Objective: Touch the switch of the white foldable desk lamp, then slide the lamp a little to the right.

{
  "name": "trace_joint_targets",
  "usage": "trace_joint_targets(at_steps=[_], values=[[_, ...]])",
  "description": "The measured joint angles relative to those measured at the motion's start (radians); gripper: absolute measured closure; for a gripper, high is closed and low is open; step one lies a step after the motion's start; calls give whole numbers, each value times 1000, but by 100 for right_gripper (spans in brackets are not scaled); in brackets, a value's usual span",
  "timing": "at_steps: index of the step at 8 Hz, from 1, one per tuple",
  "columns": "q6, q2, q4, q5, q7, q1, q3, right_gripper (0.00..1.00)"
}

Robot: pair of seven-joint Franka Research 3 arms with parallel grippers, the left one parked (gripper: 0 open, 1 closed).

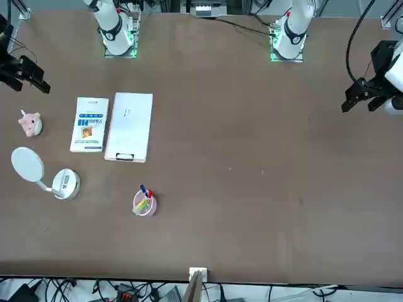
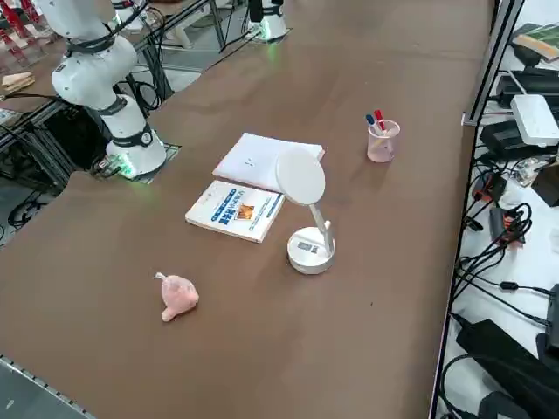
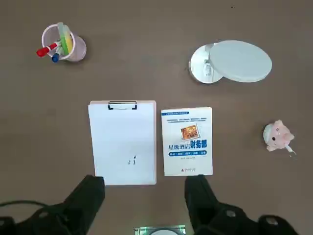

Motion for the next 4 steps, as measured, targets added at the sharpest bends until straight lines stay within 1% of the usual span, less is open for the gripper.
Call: trace_joint_targets(at_steps=[2,3,4], values=[[1,18,-5,0,-14,0,0,0],[20,44,-12,-19,-16,6,0,0],[75,87,-29,-73,-15,26,1,0]])
